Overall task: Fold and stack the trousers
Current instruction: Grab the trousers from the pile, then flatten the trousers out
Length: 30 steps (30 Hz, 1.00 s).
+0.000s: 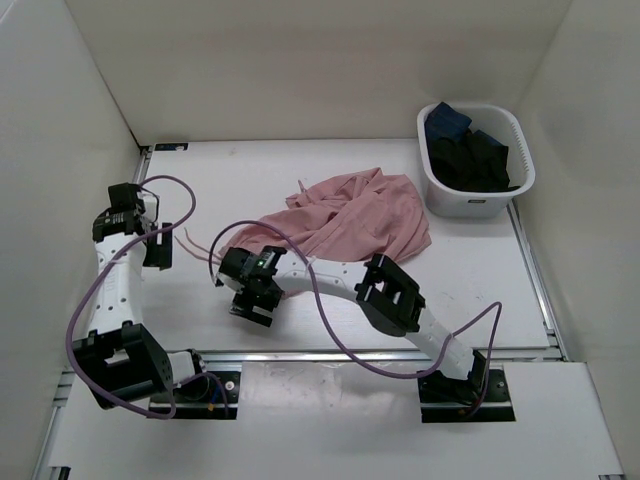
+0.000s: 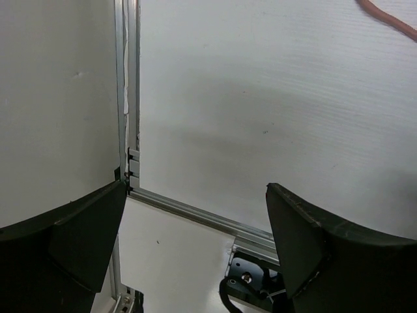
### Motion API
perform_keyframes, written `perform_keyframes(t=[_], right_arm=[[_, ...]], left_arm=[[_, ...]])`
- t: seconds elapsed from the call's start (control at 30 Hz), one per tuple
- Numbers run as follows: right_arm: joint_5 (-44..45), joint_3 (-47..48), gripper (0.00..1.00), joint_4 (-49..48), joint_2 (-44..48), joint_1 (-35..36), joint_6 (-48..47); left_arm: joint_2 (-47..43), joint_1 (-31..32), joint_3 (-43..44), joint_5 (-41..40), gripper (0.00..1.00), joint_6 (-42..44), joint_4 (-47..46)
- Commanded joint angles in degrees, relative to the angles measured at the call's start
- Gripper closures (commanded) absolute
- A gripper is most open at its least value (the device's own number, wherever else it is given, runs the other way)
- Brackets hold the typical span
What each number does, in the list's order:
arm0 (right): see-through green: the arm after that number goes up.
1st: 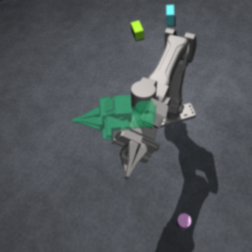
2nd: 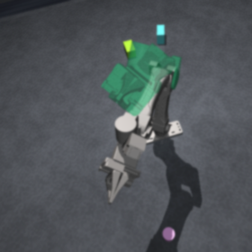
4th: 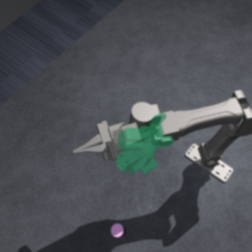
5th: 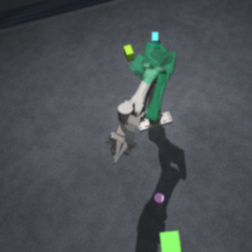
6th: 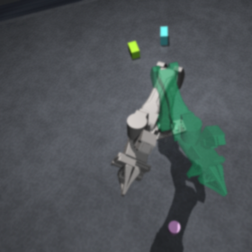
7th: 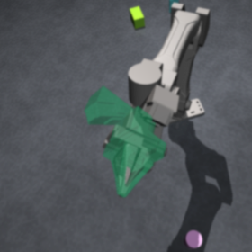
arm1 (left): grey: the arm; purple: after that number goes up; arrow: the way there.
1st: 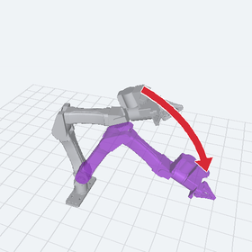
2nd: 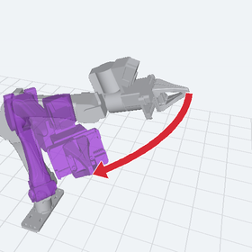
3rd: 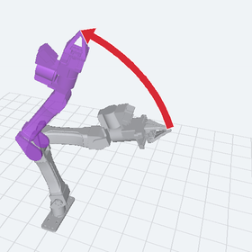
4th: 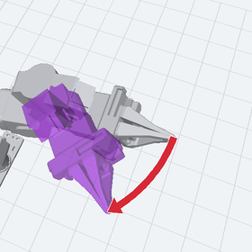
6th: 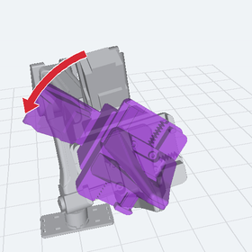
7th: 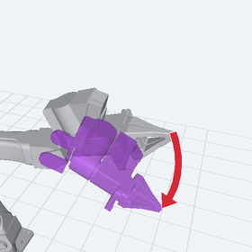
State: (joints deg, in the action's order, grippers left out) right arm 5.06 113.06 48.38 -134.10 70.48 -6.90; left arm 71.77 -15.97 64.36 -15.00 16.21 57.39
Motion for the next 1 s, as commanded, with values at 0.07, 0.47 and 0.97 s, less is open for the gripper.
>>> perform_keyframes(t=[0.07,0.47,0.97], right_arm=[[14.1,-3.4,0.15,-0.7,-0.5,-0.6,2.8],[20.6,0.3,0.13,-3.5,-2.9,-0.6,6.1],[-9.5,29.4,1.0,-23.0,11.2,-5.8,18.3]], left_arm=[[-0.5,-0.1,1.2,1.6,0.0,-0.9,-0.7],[-1.5,-0.1,2.8,3.8,0.0,0.1,1.0],[0.1,-7.5,15.8,-2.3,0.0,-6.4,-1.0]])
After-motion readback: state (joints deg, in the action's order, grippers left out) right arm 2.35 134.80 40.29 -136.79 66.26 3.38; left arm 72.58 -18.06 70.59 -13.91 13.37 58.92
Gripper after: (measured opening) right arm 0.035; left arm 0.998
